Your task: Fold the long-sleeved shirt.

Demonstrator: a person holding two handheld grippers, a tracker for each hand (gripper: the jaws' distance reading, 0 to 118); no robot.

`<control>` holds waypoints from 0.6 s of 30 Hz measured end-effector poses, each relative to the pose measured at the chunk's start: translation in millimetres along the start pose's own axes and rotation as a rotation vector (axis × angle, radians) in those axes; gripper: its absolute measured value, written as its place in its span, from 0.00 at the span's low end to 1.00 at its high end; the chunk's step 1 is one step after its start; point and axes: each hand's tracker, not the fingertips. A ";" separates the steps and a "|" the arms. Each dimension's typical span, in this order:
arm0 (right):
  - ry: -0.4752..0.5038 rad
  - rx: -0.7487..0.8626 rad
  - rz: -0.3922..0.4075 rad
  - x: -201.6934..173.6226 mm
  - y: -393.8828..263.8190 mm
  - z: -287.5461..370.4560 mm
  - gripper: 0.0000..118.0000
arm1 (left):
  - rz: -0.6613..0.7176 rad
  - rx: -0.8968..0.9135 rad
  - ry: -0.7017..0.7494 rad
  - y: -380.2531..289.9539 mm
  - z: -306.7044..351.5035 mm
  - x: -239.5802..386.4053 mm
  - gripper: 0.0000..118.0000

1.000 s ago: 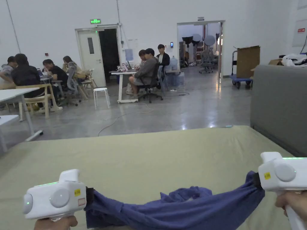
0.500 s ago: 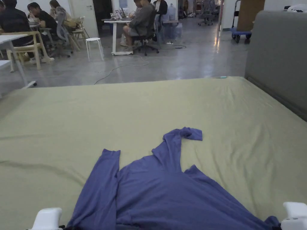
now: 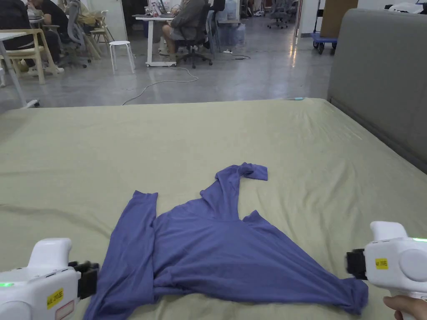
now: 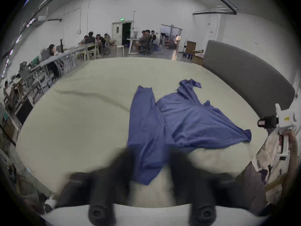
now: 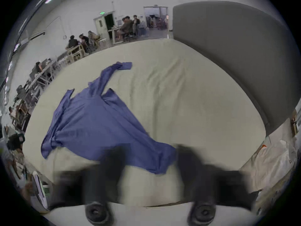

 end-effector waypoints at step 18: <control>-0.096 -0.184 -0.073 26.7 -13.4 -63.7 0.78 | -0.048 -0.022 -0.019 25.1 -35.1 28.3 0.00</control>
